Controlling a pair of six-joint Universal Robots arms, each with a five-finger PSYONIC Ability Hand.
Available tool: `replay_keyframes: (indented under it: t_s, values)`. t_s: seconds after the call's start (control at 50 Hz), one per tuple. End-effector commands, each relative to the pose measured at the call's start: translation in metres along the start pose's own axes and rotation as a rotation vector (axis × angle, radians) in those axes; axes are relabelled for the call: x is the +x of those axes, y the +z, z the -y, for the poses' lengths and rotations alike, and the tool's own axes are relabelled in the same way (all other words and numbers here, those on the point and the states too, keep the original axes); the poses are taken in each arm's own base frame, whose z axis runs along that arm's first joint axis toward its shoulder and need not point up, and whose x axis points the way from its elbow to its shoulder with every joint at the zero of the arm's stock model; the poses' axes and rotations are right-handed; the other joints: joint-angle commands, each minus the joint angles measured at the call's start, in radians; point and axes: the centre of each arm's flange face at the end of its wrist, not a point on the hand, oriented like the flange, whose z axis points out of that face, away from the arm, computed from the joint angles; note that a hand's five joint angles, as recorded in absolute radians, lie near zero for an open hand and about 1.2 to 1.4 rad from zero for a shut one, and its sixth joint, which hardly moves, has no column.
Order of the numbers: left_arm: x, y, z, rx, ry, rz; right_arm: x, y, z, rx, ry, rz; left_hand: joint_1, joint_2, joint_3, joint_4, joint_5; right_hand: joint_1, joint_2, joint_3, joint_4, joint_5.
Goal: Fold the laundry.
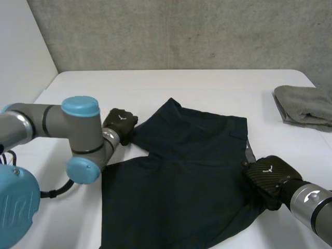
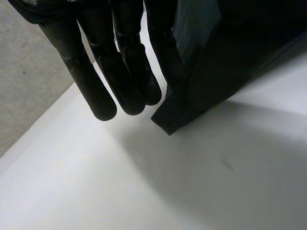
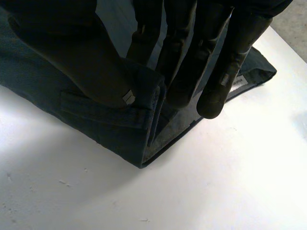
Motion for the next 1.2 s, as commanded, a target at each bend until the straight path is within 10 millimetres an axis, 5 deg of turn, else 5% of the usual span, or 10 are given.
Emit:
replay_keyframes:
  t_s: [0.02,0.18,0.38,0.46,0.6,0.8,1.08,1.2]
  values:
    - [0.005,-0.043,0.020,-0.086,0.142,0.201,0.000,0.000,0.000,0.000,0.001,0.000,0.290,0.204,0.209,0.202,0.271,0.425,0.224,0.204,0.208,0.232]
    - [0.051,-0.069,0.024,-0.037,0.257,0.162,0.000,0.001,-0.001,-0.004,0.003,0.002,0.290,0.204,0.209,0.202,0.271,0.425,0.224,0.204,0.208,0.232]
    - [0.049,-0.063,0.027,0.006,0.347,0.206,-0.001,0.001,-0.001,-0.003,0.003,0.005,0.290,0.204,0.209,0.202,0.271,0.425,0.224,0.204,0.208,0.232]
    - [0.033,-0.055,0.018,-0.030,0.354,0.224,-0.001,0.002,-0.001,0.004,-0.001,0.000,-0.932,-1.017,-1.012,-1.020,-0.951,0.425,0.224,0.204,0.208,0.232]
    - [0.009,-0.069,0.042,0.018,0.297,0.282,0.005,0.007,0.007,0.059,0.005,-0.036,-0.905,-0.990,-0.985,-0.993,-0.924,0.425,0.224,0.204,0.208,0.232]
    - [-0.017,-0.126,0.079,0.106,0.122,0.290,0.019,0.035,0.015,0.101,0.168,-0.016,-0.893,-0.978,-0.973,-0.981,-0.912,0.425,0.224,0.204,0.208,0.232]
    - [0.020,-0.207,0.036,-0.280,-0.323,-0.151,0.031,0.053,0.012,0.099,0.171,-0.074,-0.869,-0.955,-0.950,-0.957,-0.888,0.425,0.224,0.204,0.208,0.232]
    - [0.028,-0.216,0.021,-0.331,-0.336,-0.185,0.030,0.053,0.010,0.088,0.167,-0.082,-0.866,-0.952,-0.947,-0.954,-0.885,0.425,0.224,0.204,0.208,0.232]
